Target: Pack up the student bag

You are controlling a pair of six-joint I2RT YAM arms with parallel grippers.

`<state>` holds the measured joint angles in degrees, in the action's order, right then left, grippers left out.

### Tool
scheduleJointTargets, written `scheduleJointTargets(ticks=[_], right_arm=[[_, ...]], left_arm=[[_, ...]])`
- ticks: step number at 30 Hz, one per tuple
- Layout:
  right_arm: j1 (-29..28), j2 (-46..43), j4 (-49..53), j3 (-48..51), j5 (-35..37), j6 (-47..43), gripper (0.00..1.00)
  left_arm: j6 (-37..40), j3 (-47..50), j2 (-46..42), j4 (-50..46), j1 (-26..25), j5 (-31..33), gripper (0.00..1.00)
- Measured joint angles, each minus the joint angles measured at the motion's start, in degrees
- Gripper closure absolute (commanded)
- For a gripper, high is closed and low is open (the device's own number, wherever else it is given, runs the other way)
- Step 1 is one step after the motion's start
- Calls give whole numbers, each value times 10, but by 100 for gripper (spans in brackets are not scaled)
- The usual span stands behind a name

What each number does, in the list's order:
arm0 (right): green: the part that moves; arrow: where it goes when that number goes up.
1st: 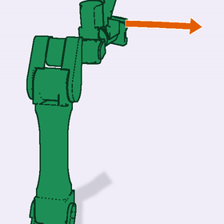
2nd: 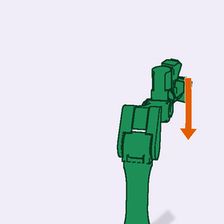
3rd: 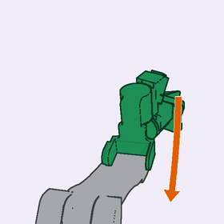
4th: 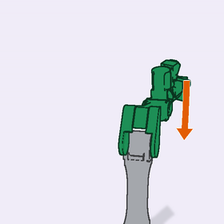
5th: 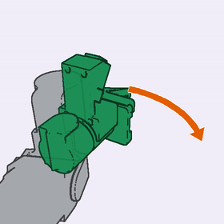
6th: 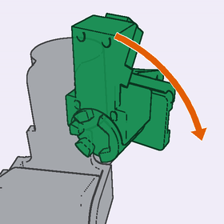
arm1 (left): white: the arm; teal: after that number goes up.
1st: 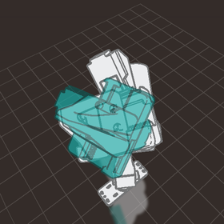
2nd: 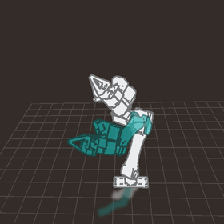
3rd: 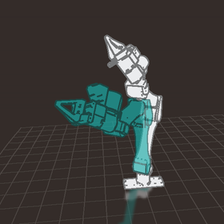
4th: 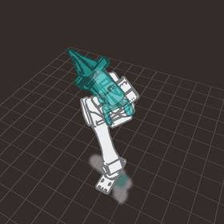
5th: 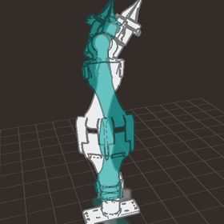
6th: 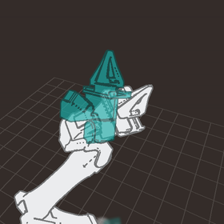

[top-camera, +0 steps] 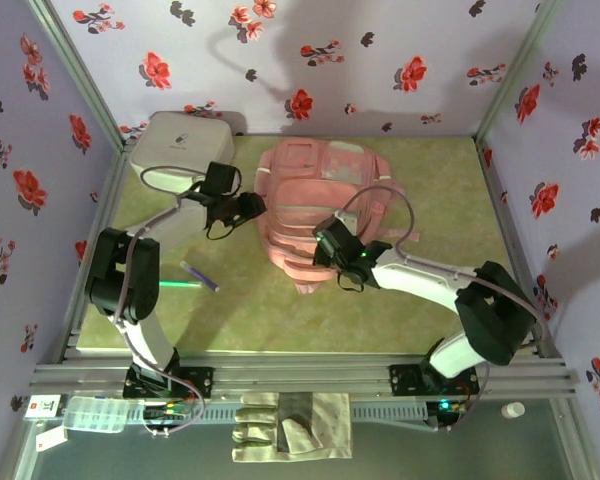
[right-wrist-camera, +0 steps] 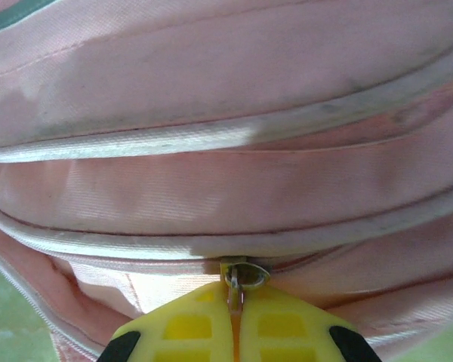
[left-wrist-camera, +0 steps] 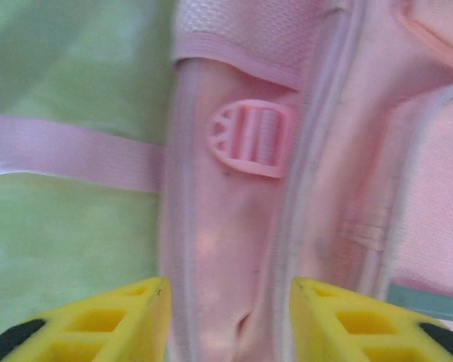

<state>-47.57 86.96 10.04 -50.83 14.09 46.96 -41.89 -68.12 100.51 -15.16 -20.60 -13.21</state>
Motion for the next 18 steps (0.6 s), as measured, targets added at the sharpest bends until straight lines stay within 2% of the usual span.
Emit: scheduleJointTargets(ticks=[5,11,18], right_arm=[[-1,33,-33,-21,-46,-3,100],[-3,42,-59,-35,-79,-11,100],[-4,43,-59,-35,-82,-16,100]], left_arm=[[-26,47,-46,-1,13,7,51],[-118,121,-80,75,9,-55,53],[-198,137,-67,153,-2,-91,65]])
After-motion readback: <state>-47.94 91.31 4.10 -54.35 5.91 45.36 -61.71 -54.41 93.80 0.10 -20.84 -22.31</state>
